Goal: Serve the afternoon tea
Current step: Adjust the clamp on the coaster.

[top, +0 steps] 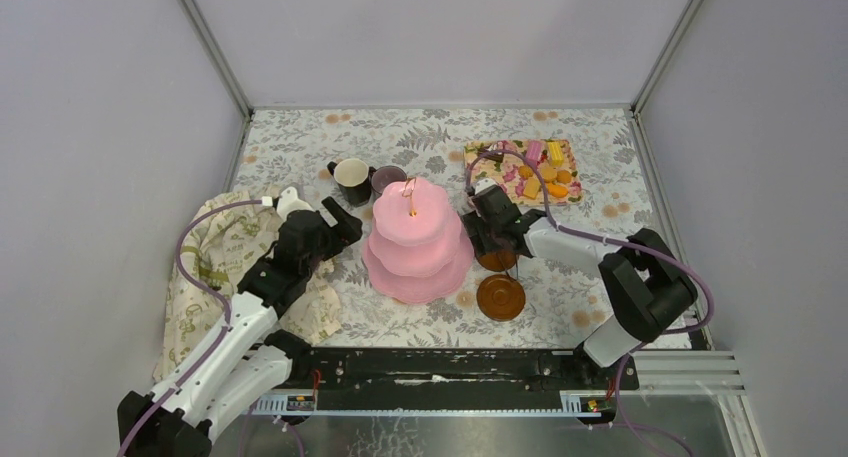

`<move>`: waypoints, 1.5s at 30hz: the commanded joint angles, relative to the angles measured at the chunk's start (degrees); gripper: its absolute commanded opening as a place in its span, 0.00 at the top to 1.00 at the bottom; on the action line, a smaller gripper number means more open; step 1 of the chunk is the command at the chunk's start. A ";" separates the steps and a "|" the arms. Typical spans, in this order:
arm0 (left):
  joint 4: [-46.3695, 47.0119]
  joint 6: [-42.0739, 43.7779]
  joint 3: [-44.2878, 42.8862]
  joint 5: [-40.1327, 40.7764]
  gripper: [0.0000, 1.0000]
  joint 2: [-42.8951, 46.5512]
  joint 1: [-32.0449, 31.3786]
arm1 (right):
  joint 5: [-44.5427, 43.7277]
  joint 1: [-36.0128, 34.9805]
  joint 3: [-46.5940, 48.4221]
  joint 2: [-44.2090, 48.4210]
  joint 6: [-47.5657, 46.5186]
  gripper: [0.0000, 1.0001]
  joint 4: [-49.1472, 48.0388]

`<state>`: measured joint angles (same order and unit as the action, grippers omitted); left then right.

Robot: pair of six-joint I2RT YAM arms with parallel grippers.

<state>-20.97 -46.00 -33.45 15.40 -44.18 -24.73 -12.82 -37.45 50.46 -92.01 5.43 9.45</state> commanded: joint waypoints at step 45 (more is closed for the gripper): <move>4.80 -4.80 0.84 1.36 0.14 1.90 -0.32 | -6.56 -0.47 -18.54 19.31 13.70 0.08 -10.65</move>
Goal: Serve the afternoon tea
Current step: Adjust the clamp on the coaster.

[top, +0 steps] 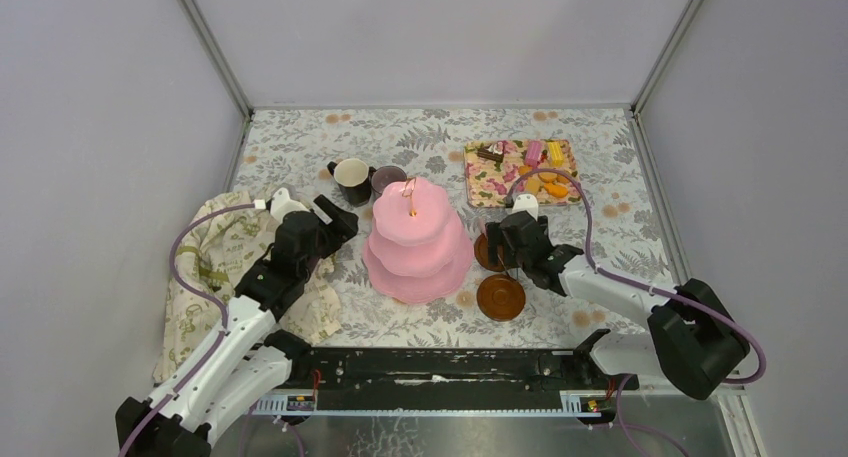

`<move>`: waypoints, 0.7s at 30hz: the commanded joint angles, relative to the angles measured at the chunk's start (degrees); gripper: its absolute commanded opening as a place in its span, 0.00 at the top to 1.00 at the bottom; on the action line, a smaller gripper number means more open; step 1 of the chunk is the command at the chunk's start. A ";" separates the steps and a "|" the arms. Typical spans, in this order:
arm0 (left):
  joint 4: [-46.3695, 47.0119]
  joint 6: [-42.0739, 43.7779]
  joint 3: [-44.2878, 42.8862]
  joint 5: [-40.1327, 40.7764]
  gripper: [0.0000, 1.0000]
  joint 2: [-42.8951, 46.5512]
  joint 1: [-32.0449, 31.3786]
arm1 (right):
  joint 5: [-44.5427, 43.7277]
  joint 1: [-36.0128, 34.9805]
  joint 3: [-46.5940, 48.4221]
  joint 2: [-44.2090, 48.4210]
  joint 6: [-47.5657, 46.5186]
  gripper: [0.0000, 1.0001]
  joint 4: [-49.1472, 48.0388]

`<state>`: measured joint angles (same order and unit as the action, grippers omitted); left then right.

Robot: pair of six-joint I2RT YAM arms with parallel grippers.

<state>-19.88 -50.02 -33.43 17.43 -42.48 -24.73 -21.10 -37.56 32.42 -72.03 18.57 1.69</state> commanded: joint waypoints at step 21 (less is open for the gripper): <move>4.58 -2.37 2.71 -0.72 0.14 0.51 -0.32 | 1.75 -0.41 -1.05 -5.34 0.50 0.19 -6.39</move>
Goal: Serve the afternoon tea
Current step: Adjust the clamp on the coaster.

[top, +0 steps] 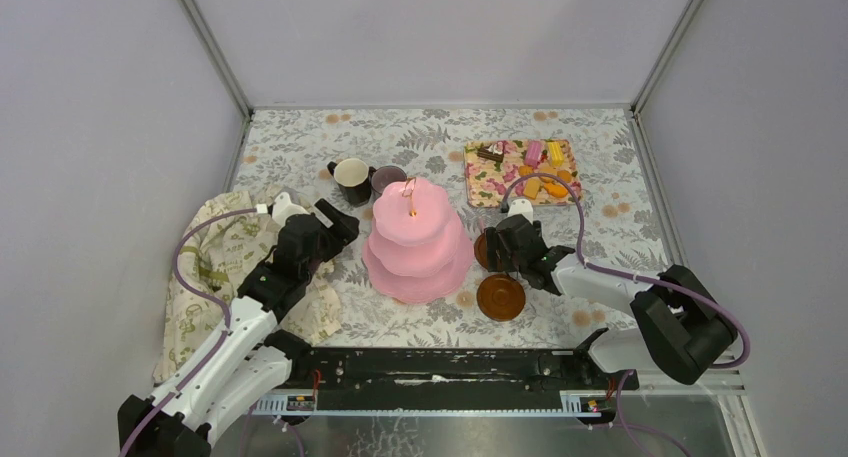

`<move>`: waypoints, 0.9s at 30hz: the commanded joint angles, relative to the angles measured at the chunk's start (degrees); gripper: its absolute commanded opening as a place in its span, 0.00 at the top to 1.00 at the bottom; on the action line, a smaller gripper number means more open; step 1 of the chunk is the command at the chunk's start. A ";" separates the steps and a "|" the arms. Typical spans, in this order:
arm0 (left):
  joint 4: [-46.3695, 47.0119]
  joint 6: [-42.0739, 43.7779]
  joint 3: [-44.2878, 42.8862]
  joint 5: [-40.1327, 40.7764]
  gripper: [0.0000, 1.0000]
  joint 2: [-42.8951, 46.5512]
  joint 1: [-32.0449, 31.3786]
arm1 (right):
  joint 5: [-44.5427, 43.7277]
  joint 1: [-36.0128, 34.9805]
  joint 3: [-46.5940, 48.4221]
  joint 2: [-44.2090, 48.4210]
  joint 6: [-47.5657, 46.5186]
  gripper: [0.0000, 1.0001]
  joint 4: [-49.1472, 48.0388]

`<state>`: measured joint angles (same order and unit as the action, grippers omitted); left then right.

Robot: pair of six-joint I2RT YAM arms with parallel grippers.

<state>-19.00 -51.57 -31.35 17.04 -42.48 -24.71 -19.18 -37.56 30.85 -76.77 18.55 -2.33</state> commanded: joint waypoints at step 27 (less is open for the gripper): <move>3.71 -0.90 1.03 -0.25 0.14 1.50 -0.34 | -0.02 -0.41 1.55 -1.71 0.26 0.43 -1.85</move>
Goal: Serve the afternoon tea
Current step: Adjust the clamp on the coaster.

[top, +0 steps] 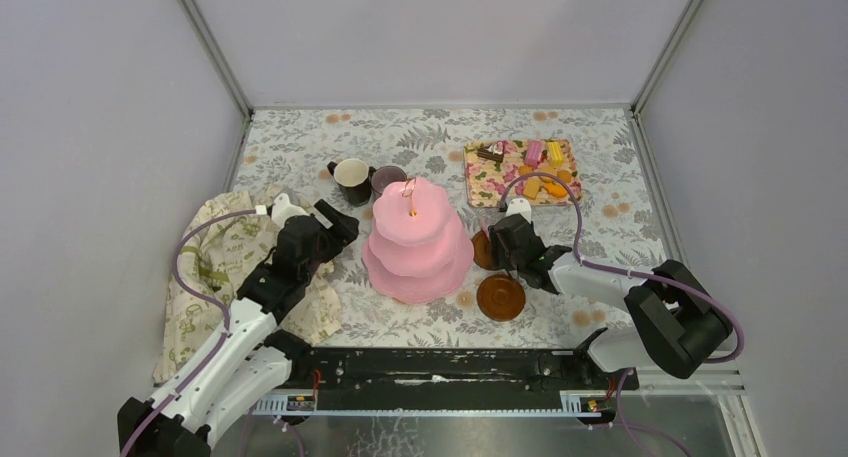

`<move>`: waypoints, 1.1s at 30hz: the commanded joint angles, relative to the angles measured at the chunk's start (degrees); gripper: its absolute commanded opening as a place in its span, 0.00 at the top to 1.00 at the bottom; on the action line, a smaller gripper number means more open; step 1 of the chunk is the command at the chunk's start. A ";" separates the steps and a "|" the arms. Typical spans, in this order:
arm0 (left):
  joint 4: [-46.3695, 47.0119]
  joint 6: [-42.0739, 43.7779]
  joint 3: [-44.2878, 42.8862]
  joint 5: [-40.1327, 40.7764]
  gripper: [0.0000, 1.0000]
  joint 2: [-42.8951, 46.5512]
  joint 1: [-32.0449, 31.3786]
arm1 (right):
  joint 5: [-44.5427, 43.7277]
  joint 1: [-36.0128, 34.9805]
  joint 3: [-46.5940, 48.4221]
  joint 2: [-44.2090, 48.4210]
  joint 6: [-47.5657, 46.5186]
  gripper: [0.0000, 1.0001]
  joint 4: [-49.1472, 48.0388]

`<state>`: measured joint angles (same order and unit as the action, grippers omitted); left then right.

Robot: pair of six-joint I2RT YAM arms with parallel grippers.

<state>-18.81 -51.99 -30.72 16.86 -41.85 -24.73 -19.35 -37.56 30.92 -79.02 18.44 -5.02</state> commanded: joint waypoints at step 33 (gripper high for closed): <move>3.87 -0.61 1.14 0.80 0.12 4.56 -0.31 | -1.80 -0.41 8.79 10.10 1.51 0.47 13.32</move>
<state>-18.61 -52.03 -29.95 16.93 -38.52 -24.73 -19.40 -37.56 35.09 -72.23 19.20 5.91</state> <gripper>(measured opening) 0.874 0.541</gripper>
